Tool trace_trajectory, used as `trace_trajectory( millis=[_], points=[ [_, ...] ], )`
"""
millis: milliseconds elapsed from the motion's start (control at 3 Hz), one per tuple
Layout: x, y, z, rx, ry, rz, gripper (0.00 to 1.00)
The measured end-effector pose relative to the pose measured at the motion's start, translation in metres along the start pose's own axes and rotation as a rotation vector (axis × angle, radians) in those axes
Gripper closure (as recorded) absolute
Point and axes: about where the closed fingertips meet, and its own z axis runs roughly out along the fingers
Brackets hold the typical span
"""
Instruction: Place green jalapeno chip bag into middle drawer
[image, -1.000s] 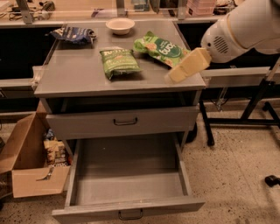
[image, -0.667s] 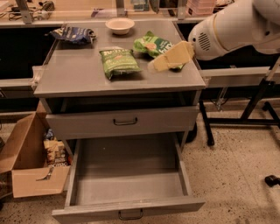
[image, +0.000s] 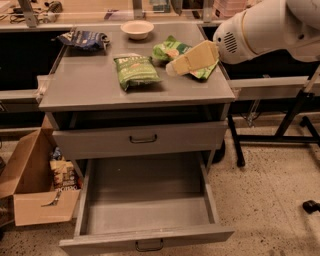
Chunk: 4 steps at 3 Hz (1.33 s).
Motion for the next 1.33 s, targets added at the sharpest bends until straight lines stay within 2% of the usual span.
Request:
trace_trajectory(
  millis=[333,667,1000,1333],
  points=[
    [0.004,-0.001,0.028,0.014,0.006,0.04,0.0],
    [0.012,-0.005,0.085,0.042,0.04,0.087,0.0],
    [0.012,-0.02,0.14,0.085,0.051,0.113,0.0],
    [0.007,-0.03,0.163,0.114,0.045,0.111,0.0]
  ],
)
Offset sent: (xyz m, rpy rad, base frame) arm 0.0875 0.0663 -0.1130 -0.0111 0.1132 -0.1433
